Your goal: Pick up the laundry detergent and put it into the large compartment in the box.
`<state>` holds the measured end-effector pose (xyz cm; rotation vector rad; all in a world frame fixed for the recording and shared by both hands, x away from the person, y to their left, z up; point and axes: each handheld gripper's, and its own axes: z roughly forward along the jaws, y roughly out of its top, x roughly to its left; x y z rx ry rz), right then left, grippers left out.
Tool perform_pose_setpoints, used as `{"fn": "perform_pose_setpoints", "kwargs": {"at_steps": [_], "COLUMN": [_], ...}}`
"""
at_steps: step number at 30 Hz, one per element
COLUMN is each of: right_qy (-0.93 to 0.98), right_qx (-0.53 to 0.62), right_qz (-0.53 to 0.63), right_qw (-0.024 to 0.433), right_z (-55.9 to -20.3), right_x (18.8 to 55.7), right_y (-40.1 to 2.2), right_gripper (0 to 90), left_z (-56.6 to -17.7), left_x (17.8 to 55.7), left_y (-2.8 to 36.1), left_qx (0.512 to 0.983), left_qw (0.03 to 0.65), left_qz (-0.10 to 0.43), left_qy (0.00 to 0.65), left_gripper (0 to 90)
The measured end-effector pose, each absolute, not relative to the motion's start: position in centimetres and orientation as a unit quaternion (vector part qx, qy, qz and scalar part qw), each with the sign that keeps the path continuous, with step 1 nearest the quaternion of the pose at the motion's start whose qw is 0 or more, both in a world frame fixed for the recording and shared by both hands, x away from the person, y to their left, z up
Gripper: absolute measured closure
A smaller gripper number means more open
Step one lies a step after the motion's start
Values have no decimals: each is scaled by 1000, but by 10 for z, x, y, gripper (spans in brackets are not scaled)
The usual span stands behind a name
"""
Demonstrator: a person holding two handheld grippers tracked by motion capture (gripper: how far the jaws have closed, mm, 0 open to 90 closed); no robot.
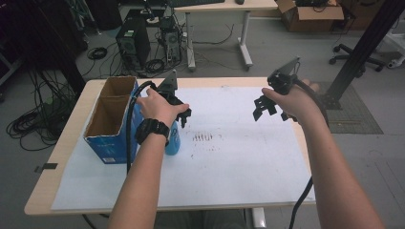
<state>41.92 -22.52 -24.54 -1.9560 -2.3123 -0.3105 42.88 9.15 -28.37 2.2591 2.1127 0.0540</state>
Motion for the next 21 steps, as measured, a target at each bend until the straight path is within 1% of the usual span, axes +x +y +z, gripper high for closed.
{"fn": "perform_pose_setpoints", "kwargs": {"at_steps": [5, 11, 16, 21], "right_qy": [-758, -759, -760, -759], "right_qx": [-642, -641, -640, -641], "right_qz": [-102, -102, -102, -102], "right_qw": [49, 51, 51, 52], "right_z": [-247, -248, -249, -250], "right_x": [420, 420, 421, 421], "right_y": [-226, -225, -224, -224], "right_gripper": [37, 38, 37, 38], "left_z": [-283, -283, -282, -281], "left_x": [429, 430, 430, 431], "left_y": [92, 92, 92, 92], "left_qx": [731, 730, 730, 730], "left_qw": [25, 28, 26, 29], "left_qz": [20, 22, 25, 27], "left_qy": [682, 682, 682, 683], "left_gripper": [112, 117, 154, 172]}}
